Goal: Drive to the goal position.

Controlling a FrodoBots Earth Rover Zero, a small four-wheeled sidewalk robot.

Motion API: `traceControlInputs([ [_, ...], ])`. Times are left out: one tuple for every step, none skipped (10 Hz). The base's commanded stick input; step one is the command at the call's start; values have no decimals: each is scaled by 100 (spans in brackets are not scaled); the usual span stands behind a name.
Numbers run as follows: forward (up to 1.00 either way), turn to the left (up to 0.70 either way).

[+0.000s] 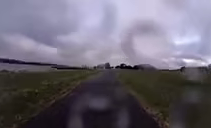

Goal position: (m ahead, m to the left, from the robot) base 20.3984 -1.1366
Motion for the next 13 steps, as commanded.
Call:
traceControlInputs([
  [70, 0],
  [70, 0],
  [70, 0],
  [70, 0],
  [70, 0],
  [70, 0],
  [70, 0],
  [70, 0],
  [70, 0],
  [70, 0],
  [70, 0],
  [70, 0],
  [70, 0],
])
